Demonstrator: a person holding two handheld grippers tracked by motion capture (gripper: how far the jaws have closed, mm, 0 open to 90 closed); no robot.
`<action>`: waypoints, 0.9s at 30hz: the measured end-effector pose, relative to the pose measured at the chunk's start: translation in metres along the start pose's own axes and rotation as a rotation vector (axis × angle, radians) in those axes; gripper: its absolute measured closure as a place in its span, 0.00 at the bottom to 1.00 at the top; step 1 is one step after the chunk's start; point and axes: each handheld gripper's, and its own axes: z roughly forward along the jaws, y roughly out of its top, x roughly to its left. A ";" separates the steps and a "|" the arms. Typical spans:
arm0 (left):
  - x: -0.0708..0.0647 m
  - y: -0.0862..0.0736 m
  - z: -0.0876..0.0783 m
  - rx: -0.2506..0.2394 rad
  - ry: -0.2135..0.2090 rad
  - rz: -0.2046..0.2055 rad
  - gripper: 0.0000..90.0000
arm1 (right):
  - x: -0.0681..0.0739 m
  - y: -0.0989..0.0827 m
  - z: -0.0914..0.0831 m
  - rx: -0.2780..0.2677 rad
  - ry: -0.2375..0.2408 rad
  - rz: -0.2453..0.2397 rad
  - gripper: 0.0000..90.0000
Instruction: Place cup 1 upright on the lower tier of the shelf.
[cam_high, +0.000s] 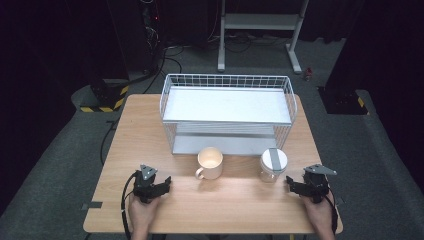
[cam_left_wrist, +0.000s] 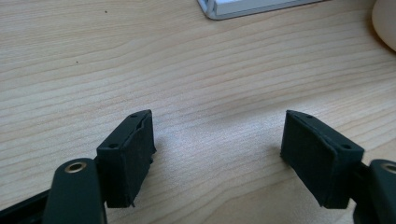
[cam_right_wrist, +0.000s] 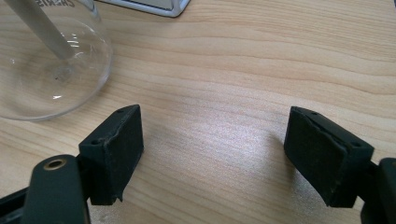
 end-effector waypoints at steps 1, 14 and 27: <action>0.000 0.000 0.000 0.000 0.000 -0.001 0.28 | 0.000 0.000 0.000 -0.001 -0.001 -0.003 0.22; 0.000 0.000 0.000 0.003 -0.005 0.003 0.27 | 0.000 0.001 0.001 0.003 -0.005 0.013 0.18; 0.000 0.000 0.001 0.002 -0.001 0.000 0.26 | -0.002 -0.001 -0.001 0.009 -0.006 0.013 0.16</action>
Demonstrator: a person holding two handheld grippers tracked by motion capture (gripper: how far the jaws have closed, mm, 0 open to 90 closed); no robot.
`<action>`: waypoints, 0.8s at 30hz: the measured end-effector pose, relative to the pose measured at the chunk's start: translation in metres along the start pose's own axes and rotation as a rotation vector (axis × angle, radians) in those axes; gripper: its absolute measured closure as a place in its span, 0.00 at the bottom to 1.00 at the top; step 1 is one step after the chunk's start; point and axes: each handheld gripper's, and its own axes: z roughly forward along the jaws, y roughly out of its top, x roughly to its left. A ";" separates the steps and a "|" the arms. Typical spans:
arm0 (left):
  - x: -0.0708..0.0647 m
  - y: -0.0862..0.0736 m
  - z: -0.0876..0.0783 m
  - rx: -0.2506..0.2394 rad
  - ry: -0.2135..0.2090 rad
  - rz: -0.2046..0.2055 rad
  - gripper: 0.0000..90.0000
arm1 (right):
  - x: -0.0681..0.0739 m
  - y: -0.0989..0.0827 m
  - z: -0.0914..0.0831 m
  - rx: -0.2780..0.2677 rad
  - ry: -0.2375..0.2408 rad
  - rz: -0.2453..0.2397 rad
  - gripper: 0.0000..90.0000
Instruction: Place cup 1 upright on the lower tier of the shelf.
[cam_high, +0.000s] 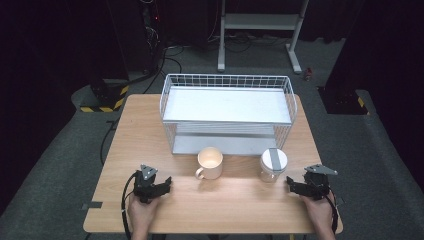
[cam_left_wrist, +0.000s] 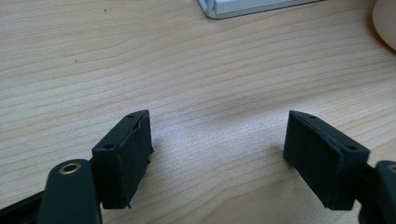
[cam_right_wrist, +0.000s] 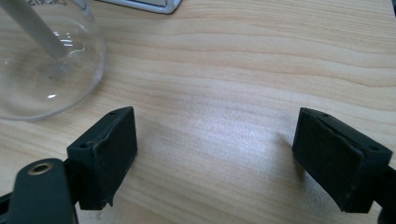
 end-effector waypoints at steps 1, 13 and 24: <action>0.000 0.000 0.000 0.000 0.000 0.000 0.26 | 0.000 -0.001 -0.001 -0.002 0.003 0.008 0.17; 0.000 0.000 0.000 0.002 -0.001 -0.002 0.26 | -0.005 -0.010 -0.015 -0.055 0.062 0.015 0.19; 0.000 0.000 0.000 0.001 0.000 -0.003 0.26 | 0.009 -0.012 -0.031 -0.078 0.098 -0.028 0.20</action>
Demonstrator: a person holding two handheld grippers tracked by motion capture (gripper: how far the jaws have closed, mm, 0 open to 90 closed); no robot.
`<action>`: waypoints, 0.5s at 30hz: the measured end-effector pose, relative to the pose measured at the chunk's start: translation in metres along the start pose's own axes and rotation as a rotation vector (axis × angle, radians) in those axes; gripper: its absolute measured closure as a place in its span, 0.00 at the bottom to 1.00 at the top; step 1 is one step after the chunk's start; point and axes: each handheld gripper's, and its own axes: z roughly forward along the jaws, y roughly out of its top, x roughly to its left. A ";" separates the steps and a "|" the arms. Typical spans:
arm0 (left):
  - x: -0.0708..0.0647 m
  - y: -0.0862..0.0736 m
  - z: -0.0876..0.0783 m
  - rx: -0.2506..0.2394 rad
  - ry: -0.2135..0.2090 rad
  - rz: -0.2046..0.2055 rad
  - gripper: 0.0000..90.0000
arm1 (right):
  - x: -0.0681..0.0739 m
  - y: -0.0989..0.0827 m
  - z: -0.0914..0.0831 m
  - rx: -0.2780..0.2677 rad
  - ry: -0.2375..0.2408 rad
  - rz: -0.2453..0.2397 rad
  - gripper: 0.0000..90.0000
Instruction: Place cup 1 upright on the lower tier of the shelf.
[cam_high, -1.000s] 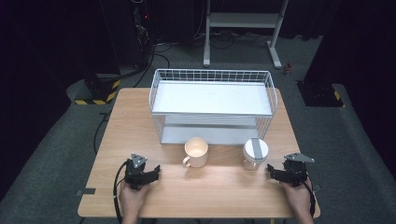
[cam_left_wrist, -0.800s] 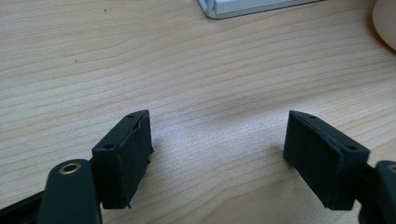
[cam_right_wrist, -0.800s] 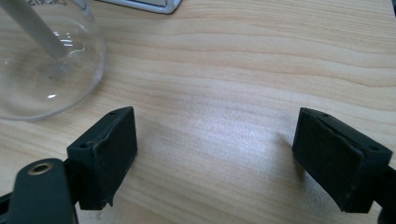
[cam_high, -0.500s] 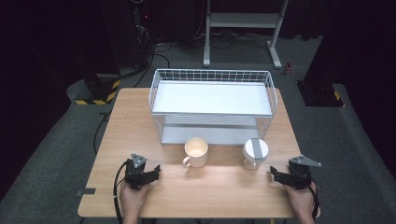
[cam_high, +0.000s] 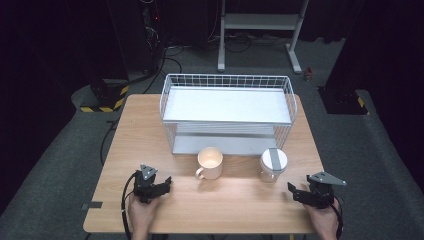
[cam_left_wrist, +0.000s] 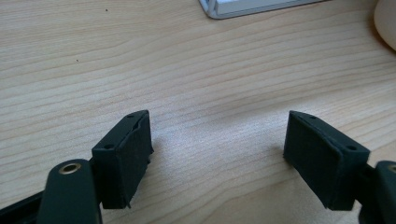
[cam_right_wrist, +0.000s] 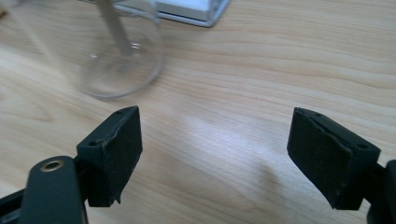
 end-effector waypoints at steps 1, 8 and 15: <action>0.000 0.000 0.000 0.001 0.001 0.001 0.26 | 0.005 0.001 -0.002 -0.004 0.017 -0.012 0.20; 0.000 0.000 0.000 0.003 0.001 0.002 0.26 | 0.017 -0.001 -0.004 0.019 0.054 -0.030 0.20; 0.000 0.000 0.000 0.004 0.002 0.002 0.26 | 0.028 0.000 -0.004 0.006 0.075 -0.059 0.19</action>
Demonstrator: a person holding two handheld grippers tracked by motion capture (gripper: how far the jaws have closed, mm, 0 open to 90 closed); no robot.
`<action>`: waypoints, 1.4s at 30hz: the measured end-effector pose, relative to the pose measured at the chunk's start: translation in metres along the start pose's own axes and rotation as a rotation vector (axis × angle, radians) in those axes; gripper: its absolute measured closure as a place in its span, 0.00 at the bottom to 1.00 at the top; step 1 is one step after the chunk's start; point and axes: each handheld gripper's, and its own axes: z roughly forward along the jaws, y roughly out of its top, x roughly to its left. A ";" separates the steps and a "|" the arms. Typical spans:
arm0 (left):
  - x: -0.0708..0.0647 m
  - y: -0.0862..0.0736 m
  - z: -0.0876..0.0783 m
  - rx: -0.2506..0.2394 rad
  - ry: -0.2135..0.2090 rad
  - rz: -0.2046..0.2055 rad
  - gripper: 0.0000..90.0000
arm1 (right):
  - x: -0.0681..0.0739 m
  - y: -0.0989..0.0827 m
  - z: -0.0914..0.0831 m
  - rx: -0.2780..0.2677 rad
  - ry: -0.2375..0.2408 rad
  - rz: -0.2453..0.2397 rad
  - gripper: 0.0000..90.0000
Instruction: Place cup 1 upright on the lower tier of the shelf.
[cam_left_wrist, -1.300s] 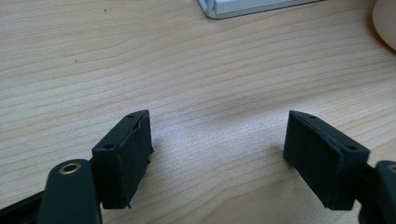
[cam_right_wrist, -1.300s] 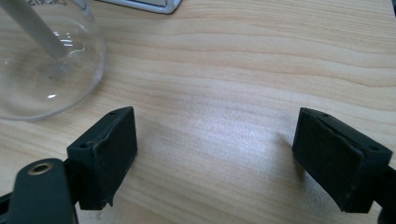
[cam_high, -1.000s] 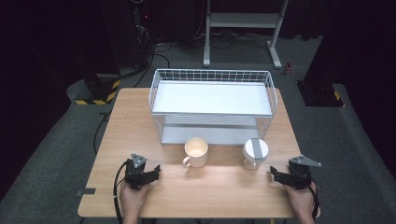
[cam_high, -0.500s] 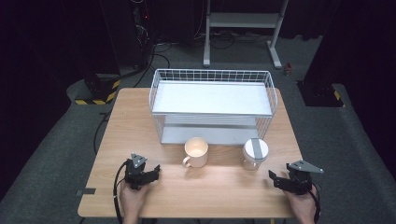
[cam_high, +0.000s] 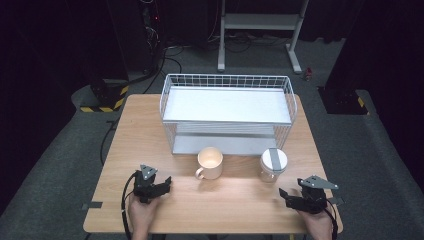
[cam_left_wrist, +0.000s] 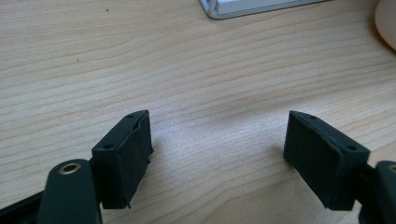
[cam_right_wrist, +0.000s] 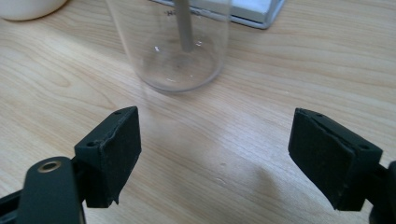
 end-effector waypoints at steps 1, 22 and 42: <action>0.000 0.000 0.000 -0.001 0.001 -0.001 0.26 | 0.001 0.000 0.000 -0.002 0.001 -0.004 0.19; 0.000 0.000 0.000 -0.003 0.003 -0.005 0.26 | 0.020 0.017 0.008 -0.053 0.020 -0.044 0.15; 0.000 0.000 0.000 -0.002 0.004 -0.008 0.26 | 0.028 0.039 0.033 -0.079 -0.020 -0.063 0.13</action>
